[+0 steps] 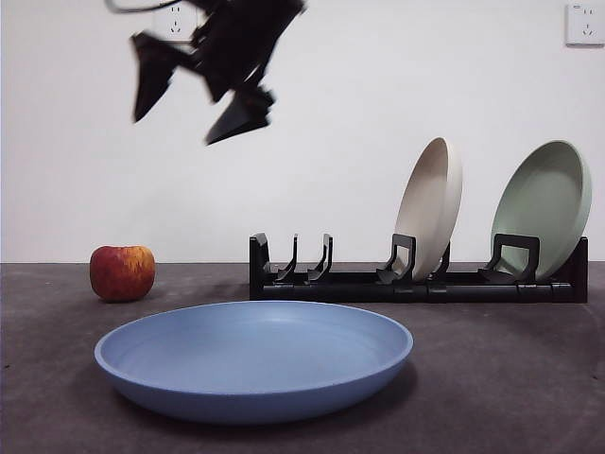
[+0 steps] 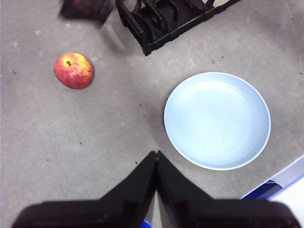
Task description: Take the blue plate from the plate rack,put the plate on the table,take the apple from the table,put the apple in the plate
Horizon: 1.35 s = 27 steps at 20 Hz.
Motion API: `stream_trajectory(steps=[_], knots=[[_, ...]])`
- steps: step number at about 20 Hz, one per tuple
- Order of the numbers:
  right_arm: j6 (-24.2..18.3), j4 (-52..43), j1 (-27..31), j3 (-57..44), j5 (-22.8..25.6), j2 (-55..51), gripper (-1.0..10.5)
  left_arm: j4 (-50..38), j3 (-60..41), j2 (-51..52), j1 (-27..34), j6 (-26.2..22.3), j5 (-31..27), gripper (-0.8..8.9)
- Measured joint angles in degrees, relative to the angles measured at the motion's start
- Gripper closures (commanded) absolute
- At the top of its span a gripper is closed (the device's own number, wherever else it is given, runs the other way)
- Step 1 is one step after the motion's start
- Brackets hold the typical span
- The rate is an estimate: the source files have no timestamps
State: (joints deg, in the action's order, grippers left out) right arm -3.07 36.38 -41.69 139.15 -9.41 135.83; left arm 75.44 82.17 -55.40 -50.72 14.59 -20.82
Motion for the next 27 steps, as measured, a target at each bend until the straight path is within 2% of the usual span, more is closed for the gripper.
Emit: stream_trajectory(steps=[5,15,25,26,27], knots=[[0.07,-6.99,-2.32,1.86,2.58,7.15,-0.3,0.00,0.00,2.27,0.57,0.00,-0.31,8.22],[4.83,-14.14,-3.21,1.92,2.01,13.27,-0.3,0.07,0.00,13.38,6.91,0.04,-5.97,8.22],[6.36,-17.07,-4.09,1.97,3.85,18.12,-0.2,0.11,0.00,13.92,7.17,-0.48,-7.56,8.22],[6.54,-17.57,-4.09,1.97,3.87,18.40,-0.1,0.13,0.00,13.92,7.17,-0.59,-7.82,8.22],[6.58,-18.10,-4.13,1.97,3.89,18.67,0.7,0.13,0.00,13.90,7.17,-0.72,-8.39,8.22]])
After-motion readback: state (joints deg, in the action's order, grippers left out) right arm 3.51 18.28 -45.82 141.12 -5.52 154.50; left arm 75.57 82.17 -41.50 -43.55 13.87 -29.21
